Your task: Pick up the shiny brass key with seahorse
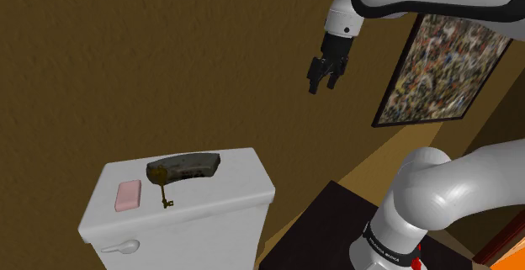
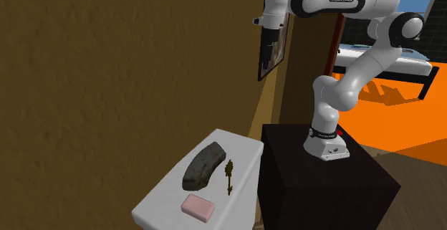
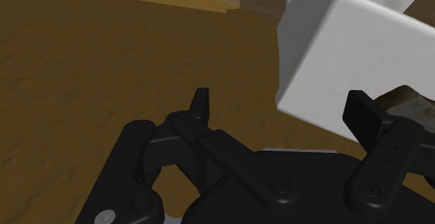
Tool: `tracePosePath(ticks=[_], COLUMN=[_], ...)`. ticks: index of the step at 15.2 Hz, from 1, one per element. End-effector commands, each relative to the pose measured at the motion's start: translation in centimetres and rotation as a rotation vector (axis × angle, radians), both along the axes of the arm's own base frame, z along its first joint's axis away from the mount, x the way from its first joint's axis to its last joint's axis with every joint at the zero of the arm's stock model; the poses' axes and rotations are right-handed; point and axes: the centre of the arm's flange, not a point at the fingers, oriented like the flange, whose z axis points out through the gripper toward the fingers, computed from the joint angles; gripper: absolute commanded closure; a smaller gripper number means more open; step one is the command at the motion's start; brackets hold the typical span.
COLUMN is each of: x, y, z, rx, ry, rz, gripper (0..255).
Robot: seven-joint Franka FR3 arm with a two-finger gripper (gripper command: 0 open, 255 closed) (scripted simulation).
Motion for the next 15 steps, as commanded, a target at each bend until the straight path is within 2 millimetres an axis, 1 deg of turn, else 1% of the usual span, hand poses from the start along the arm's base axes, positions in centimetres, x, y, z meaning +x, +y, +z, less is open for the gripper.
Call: tracePosePath(ticks=[1, 15], x=[0.0, 5.9], y=[0.0, 15.9], z=[0.0, -6.3], rx=[0.000, -0.009], ry=[0.000, -0.082], rz=[0.000, 0.064], gripper=[0, 0])
